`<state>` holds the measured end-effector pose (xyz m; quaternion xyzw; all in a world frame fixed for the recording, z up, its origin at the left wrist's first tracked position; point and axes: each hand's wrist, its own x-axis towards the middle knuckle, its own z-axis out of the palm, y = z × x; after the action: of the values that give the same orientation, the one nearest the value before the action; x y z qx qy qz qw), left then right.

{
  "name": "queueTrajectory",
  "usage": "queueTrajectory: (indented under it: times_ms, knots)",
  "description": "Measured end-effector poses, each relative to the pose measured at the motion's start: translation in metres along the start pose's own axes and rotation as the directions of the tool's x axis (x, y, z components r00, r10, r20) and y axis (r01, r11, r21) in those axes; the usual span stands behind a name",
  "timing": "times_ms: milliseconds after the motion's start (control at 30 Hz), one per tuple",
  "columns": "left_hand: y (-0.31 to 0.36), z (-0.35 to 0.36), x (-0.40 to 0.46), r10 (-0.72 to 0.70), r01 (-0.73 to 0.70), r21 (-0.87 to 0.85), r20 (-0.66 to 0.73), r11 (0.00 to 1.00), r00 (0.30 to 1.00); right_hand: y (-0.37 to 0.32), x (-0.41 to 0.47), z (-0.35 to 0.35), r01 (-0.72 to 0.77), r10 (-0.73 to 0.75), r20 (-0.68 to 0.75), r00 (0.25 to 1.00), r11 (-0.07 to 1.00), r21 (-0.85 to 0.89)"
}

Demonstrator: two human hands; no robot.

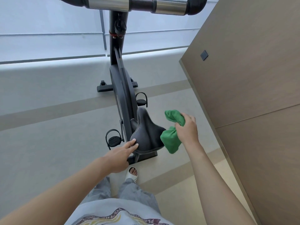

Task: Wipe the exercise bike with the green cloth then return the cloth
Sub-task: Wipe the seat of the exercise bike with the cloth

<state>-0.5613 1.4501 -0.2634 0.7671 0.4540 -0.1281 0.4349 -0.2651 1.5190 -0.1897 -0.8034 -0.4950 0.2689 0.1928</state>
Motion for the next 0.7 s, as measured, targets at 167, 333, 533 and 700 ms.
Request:
queueTrajectory:
  times_ms: [167, 333, 533, 700]
  knots:
    - [-0.001, -0.001, 0.0, 0.002, -0.002, 0.002, 0.003, 1.0, 1.0, -0.03, 0.006, 0.033, 0.091, -0.09, 0.065, 0.994, 0.996, -0.011]
    - [-0.005, 0.001, -0.002, 0.006, -0.007, -0.04, -0.046, 0.999, 0.999, -0.038, -0.018, 0.104, 0.312, -0.237, 0.284, 0.929, 0.915, -0.256]
    - [-0.021, 0.003, -0.027, -0.059, 0.021, -0.189, -0.198, 0.982, 0.978, -0.008, -0.066, 0.121, 0.457, -0.377, 0.271, 0.886, 0.81, -0.367]
    - [-0.03, -0.013, -0.041, -0.111, 0.038, -0.243, -0.296, 0.969, 0.949, 0.014, -0.114, 0.119, 0.556, -0.473, 0.297, 0.829, 0.752, -0.354]
